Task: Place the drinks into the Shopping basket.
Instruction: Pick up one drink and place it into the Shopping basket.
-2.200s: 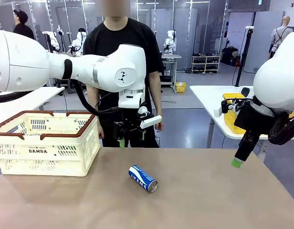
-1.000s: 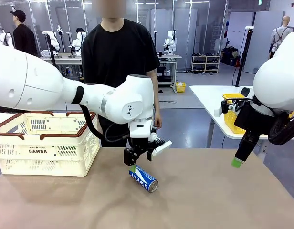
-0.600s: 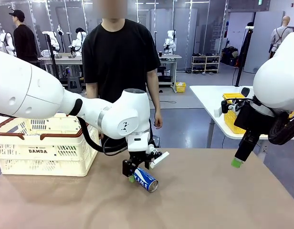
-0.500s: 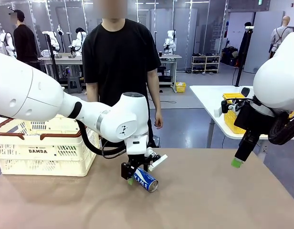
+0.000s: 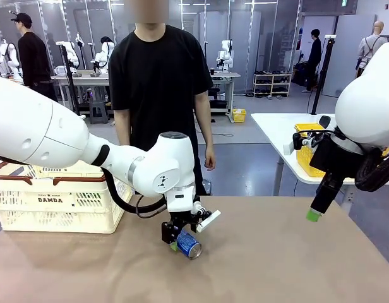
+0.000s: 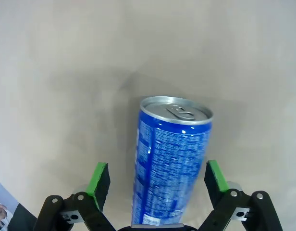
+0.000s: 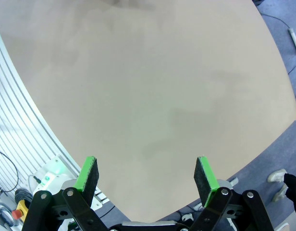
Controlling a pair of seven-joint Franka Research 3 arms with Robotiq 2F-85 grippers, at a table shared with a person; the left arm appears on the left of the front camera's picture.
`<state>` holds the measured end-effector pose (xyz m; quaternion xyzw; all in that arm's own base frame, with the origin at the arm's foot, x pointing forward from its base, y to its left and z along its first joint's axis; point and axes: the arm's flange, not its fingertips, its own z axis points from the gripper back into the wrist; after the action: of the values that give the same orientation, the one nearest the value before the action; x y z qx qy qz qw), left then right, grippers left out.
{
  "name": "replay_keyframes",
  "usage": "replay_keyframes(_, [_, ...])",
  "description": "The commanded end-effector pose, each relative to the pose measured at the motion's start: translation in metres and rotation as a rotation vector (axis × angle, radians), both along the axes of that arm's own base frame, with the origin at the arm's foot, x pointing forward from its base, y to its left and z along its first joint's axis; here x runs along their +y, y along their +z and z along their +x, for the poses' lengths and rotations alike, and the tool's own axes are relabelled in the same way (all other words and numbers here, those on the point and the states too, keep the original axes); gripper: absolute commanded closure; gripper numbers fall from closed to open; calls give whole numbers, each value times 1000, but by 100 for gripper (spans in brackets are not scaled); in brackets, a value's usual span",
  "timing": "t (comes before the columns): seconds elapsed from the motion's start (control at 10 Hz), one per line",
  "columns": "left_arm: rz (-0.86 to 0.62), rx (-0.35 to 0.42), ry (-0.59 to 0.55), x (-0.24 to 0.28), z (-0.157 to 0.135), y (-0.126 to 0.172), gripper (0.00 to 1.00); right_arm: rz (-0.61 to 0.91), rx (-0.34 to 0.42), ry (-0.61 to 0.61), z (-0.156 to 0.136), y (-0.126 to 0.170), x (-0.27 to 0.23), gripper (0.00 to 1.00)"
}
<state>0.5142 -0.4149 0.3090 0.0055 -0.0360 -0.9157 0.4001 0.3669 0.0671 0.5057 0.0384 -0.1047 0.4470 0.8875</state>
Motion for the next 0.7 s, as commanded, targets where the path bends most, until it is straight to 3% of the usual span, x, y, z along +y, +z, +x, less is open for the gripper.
replay_keyframes(0.0, [-43, -6, 5, 2, -4, -4, 0, -8, 3, -1, 0, 1, -1, 0])
replay_keyframes(0.2, [-52, -26, 3, 4, -6, -4, 0, -8, 3, -1, 0, 1, -1, 0])
replay_keyframes(0.6, [-58, -30, -18, 5, -14, -3, 17, -8, 3, -1, 0, 1, -1, 0])
